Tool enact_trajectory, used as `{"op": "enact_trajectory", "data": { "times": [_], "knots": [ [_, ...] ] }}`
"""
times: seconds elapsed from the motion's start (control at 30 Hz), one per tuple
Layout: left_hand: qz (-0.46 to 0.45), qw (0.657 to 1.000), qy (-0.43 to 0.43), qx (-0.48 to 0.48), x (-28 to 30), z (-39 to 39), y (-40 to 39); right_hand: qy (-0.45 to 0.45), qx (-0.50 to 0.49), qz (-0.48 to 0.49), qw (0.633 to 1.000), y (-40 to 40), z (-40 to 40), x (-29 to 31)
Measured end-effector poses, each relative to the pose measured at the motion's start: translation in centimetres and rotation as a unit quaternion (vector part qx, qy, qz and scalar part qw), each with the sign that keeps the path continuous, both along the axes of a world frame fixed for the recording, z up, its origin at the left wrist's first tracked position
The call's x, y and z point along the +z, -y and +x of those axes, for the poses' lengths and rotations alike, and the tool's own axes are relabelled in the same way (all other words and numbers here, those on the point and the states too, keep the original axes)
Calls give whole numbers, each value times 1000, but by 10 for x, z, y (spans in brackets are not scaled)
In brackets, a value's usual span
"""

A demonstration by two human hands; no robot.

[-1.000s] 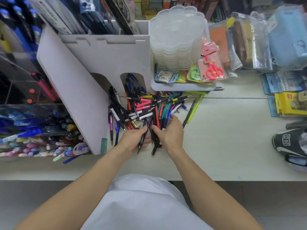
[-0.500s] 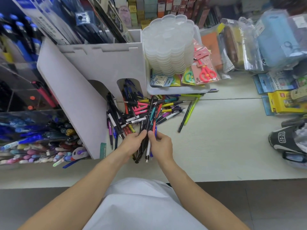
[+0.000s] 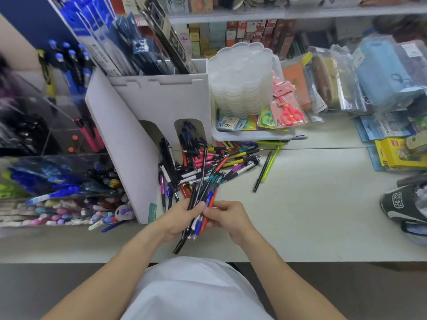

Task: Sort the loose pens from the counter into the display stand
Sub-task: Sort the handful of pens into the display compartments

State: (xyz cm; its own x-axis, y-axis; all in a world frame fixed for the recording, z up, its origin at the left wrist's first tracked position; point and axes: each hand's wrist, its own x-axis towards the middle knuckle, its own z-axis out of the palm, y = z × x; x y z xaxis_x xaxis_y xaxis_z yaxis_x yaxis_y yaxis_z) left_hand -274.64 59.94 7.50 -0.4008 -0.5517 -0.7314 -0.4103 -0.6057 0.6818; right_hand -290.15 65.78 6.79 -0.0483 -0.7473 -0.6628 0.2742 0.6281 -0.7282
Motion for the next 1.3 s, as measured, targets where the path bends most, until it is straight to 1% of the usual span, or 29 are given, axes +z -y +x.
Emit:
{"op": "enact_trajectory", "data": {
  "times": [0.1,0.17,0.27,0.33,0.4,0.5,0.57,0.67,0.77,0.87,0.97,1.07,1.17,1.23,1.3],
  "knots": [
    [72,997,-13,-4,9,3,-3,5,9,31,999,-2,-3,6],
    [102,995,6,2,11,1,-4,-1,29,20,999,-5,-2,6],
    [87,995,31,-26,10,0,-2,-46,48,0,998,-7,1,1],
    [83,995,33,-33,10,1,2,-79,50,10,996,-5,1,-3],
    [76,996,39,-31,10,3,6,-91,12,39,995,-4,2,-7],
    [69,995,40,-65,14,9,7,-45,-85,54,994,-1,4,-10],
    [77,992,32,-98,17,14,8,-7,-118,38,992,5,4,-8],
    [98,986,7,-136,20,17,8,50,-165,-13,985,16,9,-7],
    [104,982,-15,-155,22,18,8,57,-219,-42,973,26,15,-7],
    [101,983,-7,-156,22,14,12,41,-237,-81,967,30,16,-5],
    [83,988,-11,-132,23,-2,11,33,-255,-109,960,38,8,4],
    [52,996,-37,-63,24,-21,4,8,-260,-112,959,50,-4,11],
    [55,996,-76,14,22,-39,-8,-10,-253,-114,961,60,-13,13],
    [49,994,-91,43,18,-45,-15,-27,-231,-97,968,65,-17,11],
    [41,994,-88,43,13,-45,-21,-54,-188,-96,976,64,-13,12]
  ]
}}
